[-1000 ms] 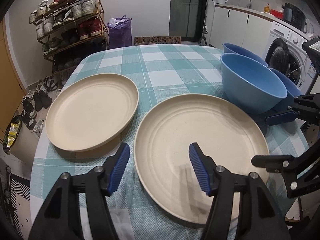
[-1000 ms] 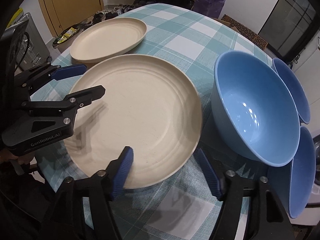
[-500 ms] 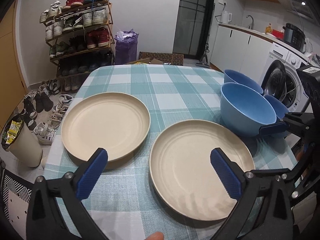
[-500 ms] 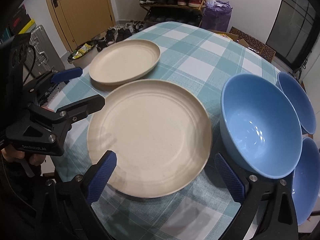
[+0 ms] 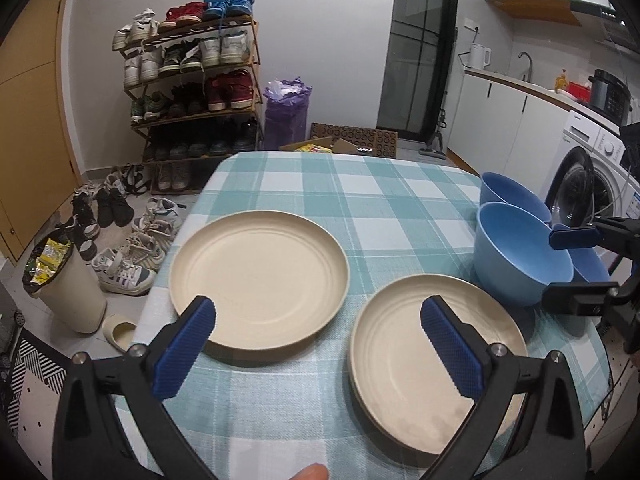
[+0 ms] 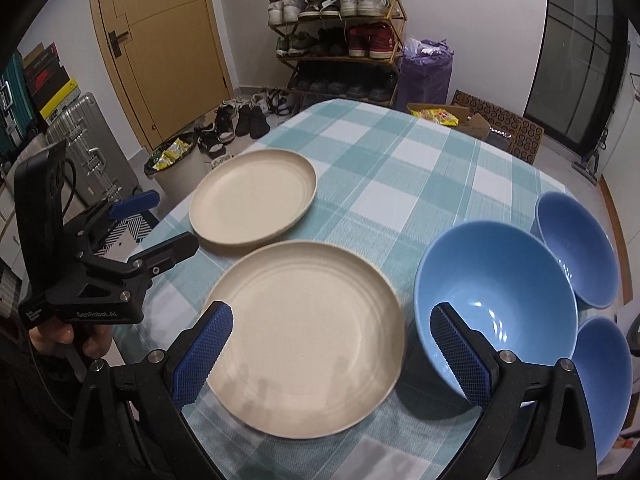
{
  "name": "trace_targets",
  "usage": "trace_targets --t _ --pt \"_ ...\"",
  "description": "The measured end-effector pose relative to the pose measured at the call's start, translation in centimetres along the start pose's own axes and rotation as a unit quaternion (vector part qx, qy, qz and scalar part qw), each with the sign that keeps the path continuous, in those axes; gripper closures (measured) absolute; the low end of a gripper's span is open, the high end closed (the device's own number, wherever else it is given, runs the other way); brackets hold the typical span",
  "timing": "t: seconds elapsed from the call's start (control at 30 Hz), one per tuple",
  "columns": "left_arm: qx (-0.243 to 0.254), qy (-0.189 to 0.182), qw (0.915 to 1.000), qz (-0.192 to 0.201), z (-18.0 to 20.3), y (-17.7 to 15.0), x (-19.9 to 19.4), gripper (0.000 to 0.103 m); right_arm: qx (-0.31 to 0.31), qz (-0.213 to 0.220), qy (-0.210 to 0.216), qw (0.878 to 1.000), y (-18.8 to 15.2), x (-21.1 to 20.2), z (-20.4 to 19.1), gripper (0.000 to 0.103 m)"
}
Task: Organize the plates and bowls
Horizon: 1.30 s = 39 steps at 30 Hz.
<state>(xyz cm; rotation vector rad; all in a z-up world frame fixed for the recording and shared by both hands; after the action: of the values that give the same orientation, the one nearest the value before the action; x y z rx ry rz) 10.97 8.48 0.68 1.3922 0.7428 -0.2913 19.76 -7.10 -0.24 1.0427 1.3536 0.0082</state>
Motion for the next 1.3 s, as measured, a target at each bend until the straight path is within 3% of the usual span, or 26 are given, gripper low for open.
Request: trace_targets --t 0.4,0.67,1.3 --pt "-0.047 0.024 0.9986 0.003 -3.3 1.4 0.8 0.0 -0.01 0.022 0.016 1.0 3.0 0.7 -0.8 0.002" --pt "-0.048 0.04 0.9981 0.003 -4.0 2.0 1.9 0.0 -0.006 0.024 0.011 1.0 3.9 1.4 -1.0 0.002" --pt "-0.054 0.051 0.9965 -0.037 -5.2 0.6 5.0 0.0 0.001 0.011 0.02 1.0 6.3 4.2 -0.8 0.002"
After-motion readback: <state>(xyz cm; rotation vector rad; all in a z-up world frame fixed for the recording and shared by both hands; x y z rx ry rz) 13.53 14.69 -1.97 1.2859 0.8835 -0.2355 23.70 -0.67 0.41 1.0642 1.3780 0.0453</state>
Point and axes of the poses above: each gripper's, at about its wrist camera, not at the fingertips, and x roughly the way its jaws point, z to its right, y to its top, the point moved 3 cm from there along x, roughly the way its jaws point, and after that the axes turned 9 degrees about y, right-handed, at the moved point
